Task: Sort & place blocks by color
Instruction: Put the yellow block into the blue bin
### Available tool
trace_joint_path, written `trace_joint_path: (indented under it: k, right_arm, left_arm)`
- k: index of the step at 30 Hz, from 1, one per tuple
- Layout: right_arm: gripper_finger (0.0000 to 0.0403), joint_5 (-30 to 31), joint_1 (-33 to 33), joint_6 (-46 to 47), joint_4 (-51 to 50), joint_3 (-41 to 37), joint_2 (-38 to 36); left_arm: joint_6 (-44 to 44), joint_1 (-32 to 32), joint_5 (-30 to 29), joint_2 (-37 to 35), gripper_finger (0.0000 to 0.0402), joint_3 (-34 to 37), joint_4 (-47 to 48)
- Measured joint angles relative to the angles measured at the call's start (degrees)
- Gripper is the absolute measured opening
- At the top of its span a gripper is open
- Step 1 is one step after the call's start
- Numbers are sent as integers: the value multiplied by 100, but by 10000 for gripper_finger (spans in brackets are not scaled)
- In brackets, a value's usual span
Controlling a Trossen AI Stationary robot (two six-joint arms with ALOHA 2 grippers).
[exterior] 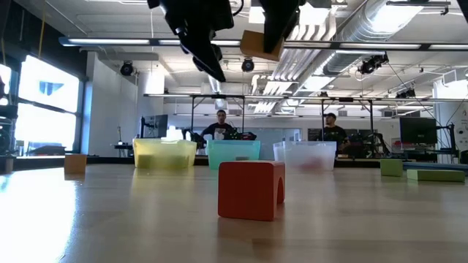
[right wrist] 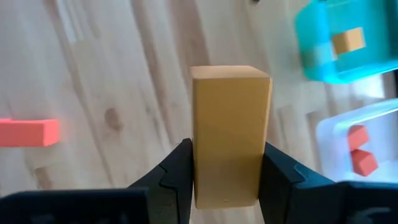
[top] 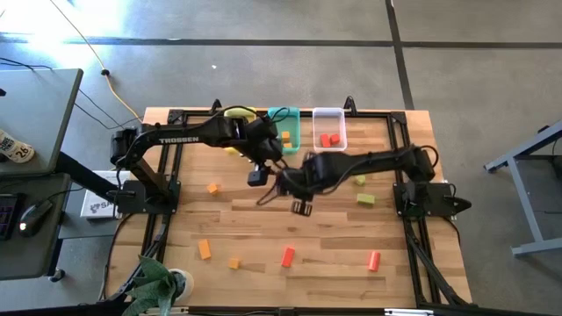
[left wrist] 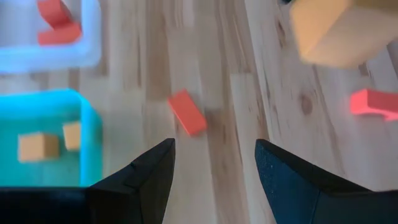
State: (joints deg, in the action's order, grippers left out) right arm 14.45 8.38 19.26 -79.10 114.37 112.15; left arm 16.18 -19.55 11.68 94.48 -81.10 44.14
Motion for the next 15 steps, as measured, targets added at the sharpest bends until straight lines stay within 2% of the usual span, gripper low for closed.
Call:
trace_joint_path:
  k: [8,15]
  right_arm:
    - [109,-166,-518,-577,17,0,-146]
    - [109,-415,-842,-893,76,0,-157]
  left_arm:
    - [160,-108,90,0,209,0,-694]
    - [158,-365,633,0,209,2,-818]
